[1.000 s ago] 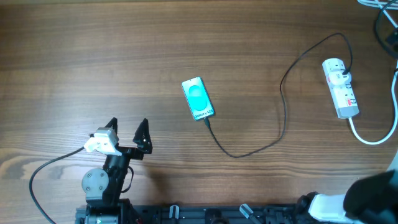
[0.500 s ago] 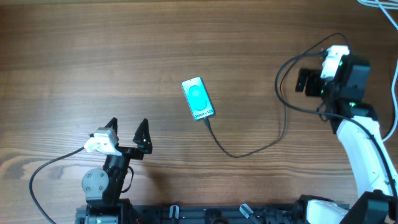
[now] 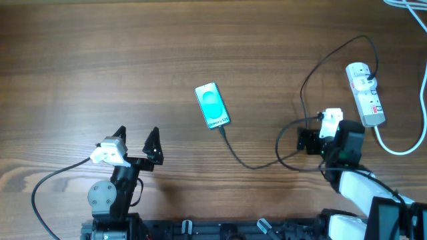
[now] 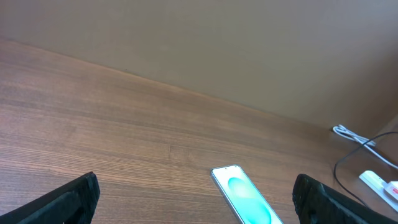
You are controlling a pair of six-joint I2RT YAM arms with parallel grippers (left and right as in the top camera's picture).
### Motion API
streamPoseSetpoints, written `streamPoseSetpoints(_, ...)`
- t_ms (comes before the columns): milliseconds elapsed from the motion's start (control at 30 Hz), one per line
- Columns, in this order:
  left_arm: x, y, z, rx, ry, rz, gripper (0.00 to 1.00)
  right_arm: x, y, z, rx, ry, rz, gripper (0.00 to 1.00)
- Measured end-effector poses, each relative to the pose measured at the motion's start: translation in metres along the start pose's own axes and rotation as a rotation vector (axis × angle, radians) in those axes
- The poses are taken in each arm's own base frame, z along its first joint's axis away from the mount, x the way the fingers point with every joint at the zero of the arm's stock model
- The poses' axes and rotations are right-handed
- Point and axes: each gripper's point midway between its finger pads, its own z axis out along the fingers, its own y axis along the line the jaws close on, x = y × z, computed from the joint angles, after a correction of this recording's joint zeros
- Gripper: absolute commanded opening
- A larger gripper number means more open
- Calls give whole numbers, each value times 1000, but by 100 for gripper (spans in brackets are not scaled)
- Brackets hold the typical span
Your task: Plug charger to phone and switch on socket
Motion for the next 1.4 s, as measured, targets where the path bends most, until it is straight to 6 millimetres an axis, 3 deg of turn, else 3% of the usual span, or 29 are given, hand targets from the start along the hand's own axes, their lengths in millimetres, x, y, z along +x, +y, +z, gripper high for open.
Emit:
streamPoseSetpoints(500,0,0,0,0,0,0,100,18,9,-17,-18,-69,-2,100)
streamPoseSetpoints(767,0,0,0,0,-1,0,100,37,20,-45,-46,-41,32,100)
streamPoseSetpoints(833,0,0,0,0,-1,0,100,6,19,-58,-40,-187,23,100)
streamPoseSetpoints(1000,0,0,0,0,-1,0,100,-25,19,-76,-27,-339,7,100)
streamPoseSetpoints(1200,0,0,0,0,-1,0,100,-85,21,-136,3,-700,-57,100)
streamPoseSetpoints(1300,0,0,0,1,-2,0,100,-96,22,-154,2,-788,-54,100)
streamPoseSetpoints(1400,0,0,0,1,-1,0,100,-97,22,-154,0,-790,-48,100)
